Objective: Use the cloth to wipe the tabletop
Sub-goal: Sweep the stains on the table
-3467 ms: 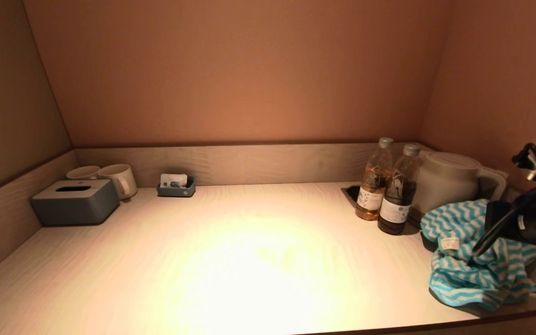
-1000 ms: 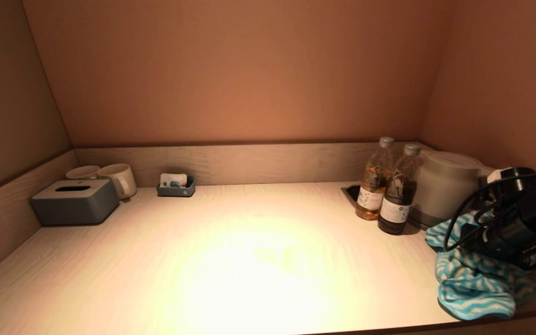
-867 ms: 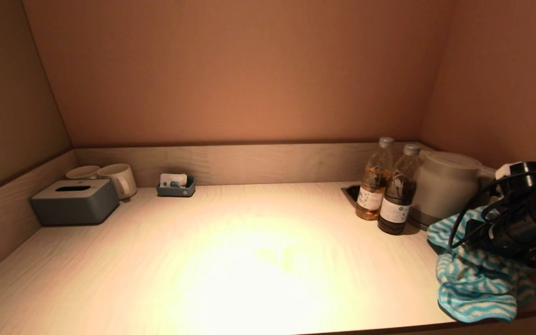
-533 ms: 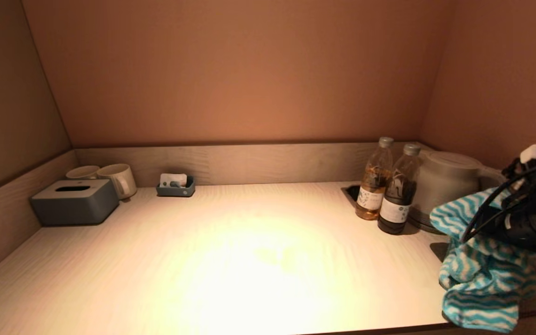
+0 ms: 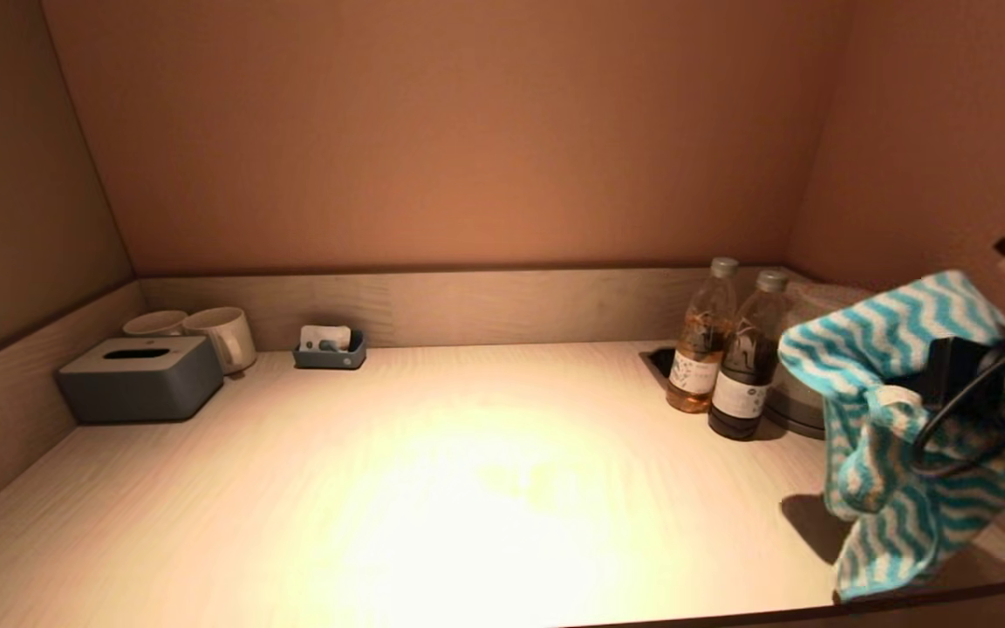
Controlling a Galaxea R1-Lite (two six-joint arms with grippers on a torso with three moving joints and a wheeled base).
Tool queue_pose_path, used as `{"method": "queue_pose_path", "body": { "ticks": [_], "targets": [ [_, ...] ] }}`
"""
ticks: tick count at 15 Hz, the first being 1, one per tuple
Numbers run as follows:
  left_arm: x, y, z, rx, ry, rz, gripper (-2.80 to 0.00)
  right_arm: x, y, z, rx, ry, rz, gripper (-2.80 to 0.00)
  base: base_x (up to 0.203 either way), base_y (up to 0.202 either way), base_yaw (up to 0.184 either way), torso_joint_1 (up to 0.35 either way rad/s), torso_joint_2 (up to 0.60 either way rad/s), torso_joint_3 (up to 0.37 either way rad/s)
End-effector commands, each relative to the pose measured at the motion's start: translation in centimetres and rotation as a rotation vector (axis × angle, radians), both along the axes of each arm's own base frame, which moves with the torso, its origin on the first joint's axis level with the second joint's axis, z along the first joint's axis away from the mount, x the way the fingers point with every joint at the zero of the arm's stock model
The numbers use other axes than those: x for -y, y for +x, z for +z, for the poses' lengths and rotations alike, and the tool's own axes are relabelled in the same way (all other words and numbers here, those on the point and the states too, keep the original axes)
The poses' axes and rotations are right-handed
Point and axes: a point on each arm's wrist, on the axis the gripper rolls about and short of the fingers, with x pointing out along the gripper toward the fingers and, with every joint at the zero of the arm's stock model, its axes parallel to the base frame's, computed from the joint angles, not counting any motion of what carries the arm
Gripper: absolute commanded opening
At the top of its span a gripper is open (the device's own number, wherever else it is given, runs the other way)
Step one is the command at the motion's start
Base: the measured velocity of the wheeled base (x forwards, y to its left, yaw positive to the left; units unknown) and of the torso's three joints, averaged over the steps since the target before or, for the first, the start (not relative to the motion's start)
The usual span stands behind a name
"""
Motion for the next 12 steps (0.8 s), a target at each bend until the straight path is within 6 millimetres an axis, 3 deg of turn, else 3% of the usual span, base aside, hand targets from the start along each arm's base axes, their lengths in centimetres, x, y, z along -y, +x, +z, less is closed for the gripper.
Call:
{"method": "queue_pose_path", "body": {
  "ticks": [1, 5, 12],
  "targets": [
    [0.0, 0.0, 0.0, 0.0, 0.001, 0.0, -2.8, -2.4, -3.0, 2.2, 0.117, 0.014, 0.162, -2.8, 0.0, 0.0, 0.0, 0.0, 0.0, 0.0],
    [0.0, 0.0, 0.0, 0.0, 0.001, 0.0, -2.8, -6.8, -2.7, 2.2, 0.103, 0.03, 0.42, -2.8, 0.0, 0.0, 0.0, 0.0, 0.0, 0.0],
    [0.0, 0.0, 0.0, 0.0, 0.001, 0.0, -2.8, -11.3, 2.0, 2.1, 0.046, -0.01, 0.506, -2.8, 0.0, 0.0, 0.0, 0.0, 0.0, 0.0]
  ]
}}
